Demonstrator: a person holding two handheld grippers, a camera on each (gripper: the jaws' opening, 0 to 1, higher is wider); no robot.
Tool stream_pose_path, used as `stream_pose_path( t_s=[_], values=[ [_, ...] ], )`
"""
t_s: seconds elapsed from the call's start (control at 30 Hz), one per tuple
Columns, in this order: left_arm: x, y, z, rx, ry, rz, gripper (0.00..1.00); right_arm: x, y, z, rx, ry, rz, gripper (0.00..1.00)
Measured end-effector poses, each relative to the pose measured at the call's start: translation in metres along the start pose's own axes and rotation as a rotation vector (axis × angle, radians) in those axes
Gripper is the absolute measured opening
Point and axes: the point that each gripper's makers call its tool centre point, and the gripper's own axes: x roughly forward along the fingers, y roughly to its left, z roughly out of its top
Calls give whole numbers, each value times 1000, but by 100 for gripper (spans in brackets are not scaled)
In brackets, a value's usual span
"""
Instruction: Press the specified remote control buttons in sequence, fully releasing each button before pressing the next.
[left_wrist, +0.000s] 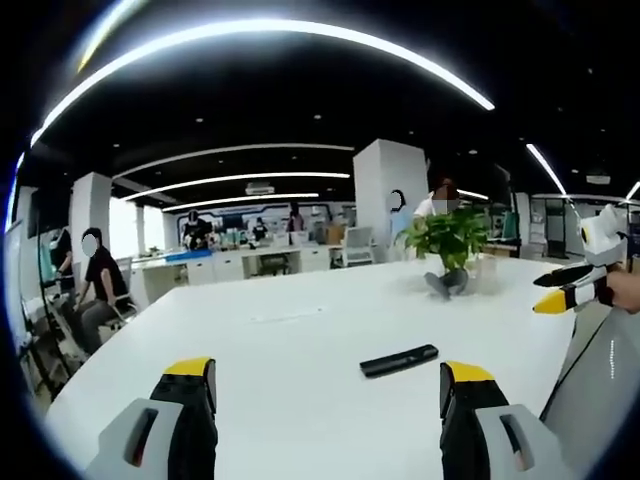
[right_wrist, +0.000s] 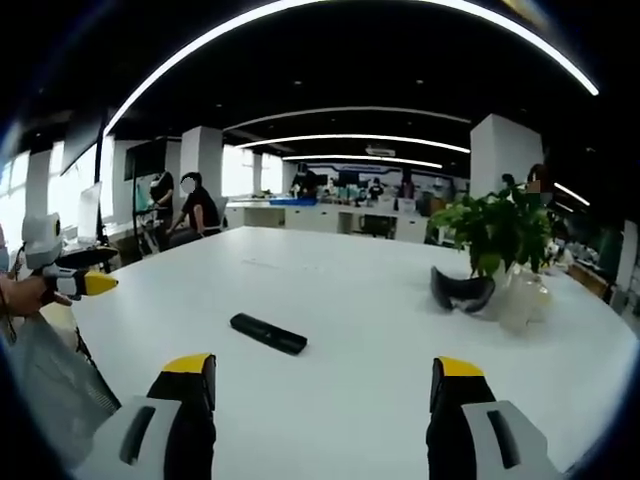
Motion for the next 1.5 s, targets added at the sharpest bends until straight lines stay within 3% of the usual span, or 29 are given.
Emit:
stream_pose_path(
  t_s=[0.77,1.5],
  values=[
    [0,-1,-2,5,13,-4,96,-2,-2,0,9,-9,-1,86],
    [-2,3,-2,-6,8,17,95,-6,4,14,19,-68,8,84]
  ],
)
